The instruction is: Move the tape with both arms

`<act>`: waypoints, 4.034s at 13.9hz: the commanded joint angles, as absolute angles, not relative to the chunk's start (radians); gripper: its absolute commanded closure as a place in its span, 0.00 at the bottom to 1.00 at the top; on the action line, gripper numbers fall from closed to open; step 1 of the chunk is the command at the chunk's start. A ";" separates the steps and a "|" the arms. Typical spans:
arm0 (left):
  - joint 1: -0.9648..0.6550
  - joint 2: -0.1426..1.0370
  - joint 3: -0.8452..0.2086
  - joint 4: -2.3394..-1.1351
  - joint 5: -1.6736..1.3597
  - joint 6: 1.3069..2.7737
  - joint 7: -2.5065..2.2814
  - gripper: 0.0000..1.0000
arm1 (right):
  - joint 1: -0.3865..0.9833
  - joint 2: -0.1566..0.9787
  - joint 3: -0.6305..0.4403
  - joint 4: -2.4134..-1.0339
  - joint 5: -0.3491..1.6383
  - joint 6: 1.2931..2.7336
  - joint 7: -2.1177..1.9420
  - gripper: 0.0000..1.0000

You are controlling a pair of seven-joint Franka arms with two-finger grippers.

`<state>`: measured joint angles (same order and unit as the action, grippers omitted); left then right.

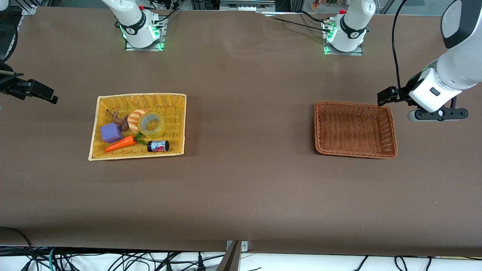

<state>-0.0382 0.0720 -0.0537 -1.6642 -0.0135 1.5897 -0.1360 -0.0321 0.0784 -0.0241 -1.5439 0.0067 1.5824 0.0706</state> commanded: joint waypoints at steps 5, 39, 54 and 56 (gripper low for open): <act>-0.046 0.058 -0.051 -1.675 0.009 1.595 -0.132 0.00 | -0.043 0.081 -0.017 -1.537 0.000 1.575 0.055 0.00; -0.034 0.057 -0.038 -1.660 0.034 1.635 -0.041 0.00 | -0.044 0.083 -0.017 -1.537 0.002 1.575 0.060 0.00; -0.037 0.058 -0.031 -1.667 0.034 1.634 -0.041 0.00 | -0.044 0.083 -0.017 -1.537 0.003 1.575 0.060 0.00; -0.037 0.058 -0.031 -1.667 0.034 1.634 -0.040 0.00 | -0.048 0.083 -0.018 -1.540 0.006 1.575 0.063 0.00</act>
